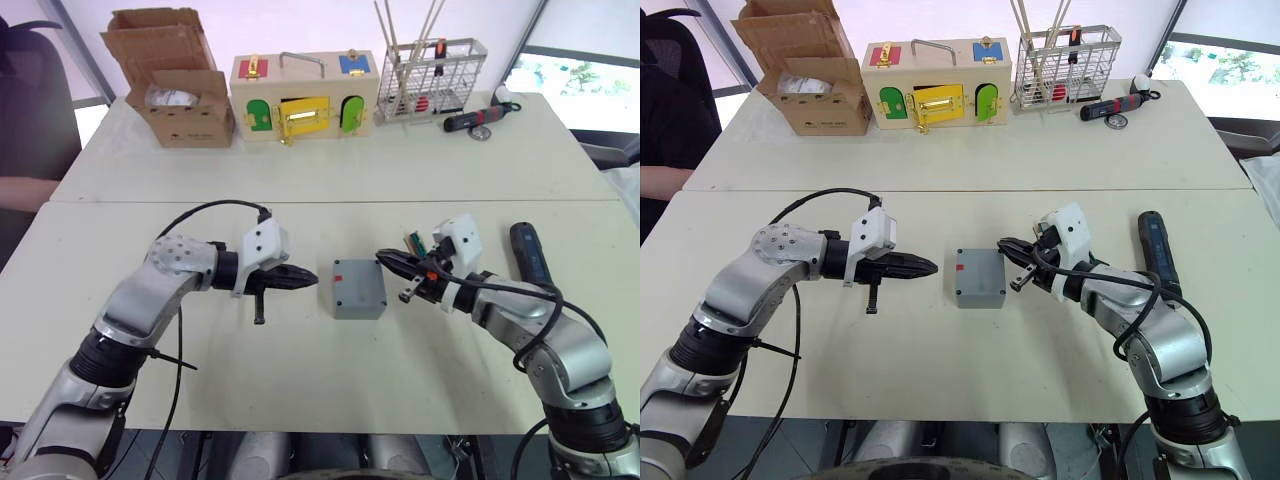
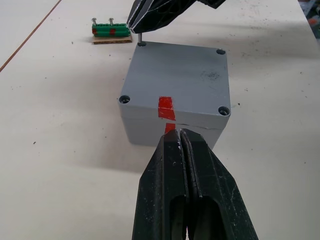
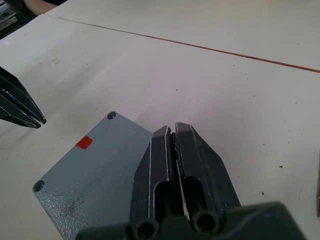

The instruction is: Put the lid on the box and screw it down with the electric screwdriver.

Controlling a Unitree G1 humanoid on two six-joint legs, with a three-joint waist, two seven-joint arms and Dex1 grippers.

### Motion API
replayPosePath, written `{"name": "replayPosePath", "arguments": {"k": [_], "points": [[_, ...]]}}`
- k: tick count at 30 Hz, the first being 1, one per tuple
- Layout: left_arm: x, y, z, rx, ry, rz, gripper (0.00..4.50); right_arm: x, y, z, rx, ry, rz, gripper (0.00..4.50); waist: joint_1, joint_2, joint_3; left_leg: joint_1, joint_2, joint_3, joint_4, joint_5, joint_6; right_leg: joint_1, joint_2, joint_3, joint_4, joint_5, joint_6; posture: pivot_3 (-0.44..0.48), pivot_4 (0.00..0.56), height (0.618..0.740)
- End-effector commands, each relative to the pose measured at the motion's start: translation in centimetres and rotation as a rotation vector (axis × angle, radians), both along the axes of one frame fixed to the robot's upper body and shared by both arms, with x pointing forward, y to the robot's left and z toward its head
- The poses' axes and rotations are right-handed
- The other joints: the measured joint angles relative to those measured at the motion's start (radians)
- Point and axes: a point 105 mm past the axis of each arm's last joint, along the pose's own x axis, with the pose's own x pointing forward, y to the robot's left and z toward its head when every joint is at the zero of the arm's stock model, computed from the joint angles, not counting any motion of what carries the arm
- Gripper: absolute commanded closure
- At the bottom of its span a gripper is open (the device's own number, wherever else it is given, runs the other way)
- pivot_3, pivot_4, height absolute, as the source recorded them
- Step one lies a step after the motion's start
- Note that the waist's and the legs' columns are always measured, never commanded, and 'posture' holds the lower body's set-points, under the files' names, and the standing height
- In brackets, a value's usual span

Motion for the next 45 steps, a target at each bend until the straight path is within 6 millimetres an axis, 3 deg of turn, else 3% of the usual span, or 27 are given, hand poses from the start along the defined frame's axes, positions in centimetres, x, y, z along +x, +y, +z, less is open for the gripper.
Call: {"name": "replayPosePath", "arguments": {"k": [1,16,34,41,43,45], "points": [[0.1,-0.2,1.0,-0.009,-0.044,-0.007,4.5,-0.4,0.3,0.0,-0.006,0.001,0.023,4.48,0.0,0.0,0.0,0.0,0.0,0.0,0.0,0.0,0.0,0.0,0.0,0.0,0.0,0.0,0.0,0.0,0.15,0.74],[0.0,-0.2,0.8,-0.011,-0.039,-0.011,4.5,-0.7,0.6,0.8,0.014,-0.009,0.035,4.48,0.0,0.0,0.0,0.0,0.0,0.0,0.0,0.0,0.0,0.0,0.0,0.0,0.0,0.0,0.0,0.0,0.15,0.74],[0.1,-0.2,0.7,-0.013,-0.04,-0.005,4.5,0.0,0.5,0.3,-0.03,-0.029,0.028,4.48,0.0,0.0,0.0,0.0,0.0,0.0,0.0,0.0,0.0,0.0,0.0,0.0,0.0,0.0,0.0,0.0,0.15,0.74],[0.3,-0.3,1.1,-0.026,-0.046,-0.005,4.5,0.1,0.1,1.1,-0.048,-0.057,0.033,1.13,0.0,0.0,0.0,0.0,0.0,0.0,0.0,0.0,0.0,0.0,0.0,0.0,0.0,0.0,0.0,0.0,0.15,0.74],[0.3,-0.5,1.3,-0.035,-0.049,-0.01,4.5,0.3,-0.3,1.4,-0.062,-0.065,0.021,0.63,0.001,0.0,0.0,0.0,0.0,0.0,0.0,0.0,0.0,0.0,0.0,0.0,0.0,0.0,0.0,0.0,0.15,0.74],[0.3,-0.9,1.8,-0.062,-0.055,-0.031,4.5,0.3,-1.8,2.9,-0.085,-0.078,0.004,0.11,0.002,0.0,0.0,0.0,0.0,0.0,0.0,0.0,0.0,0.0,0.0,0.0,0.0,0.0,0.0,0.0,0.15,0.74]]}}
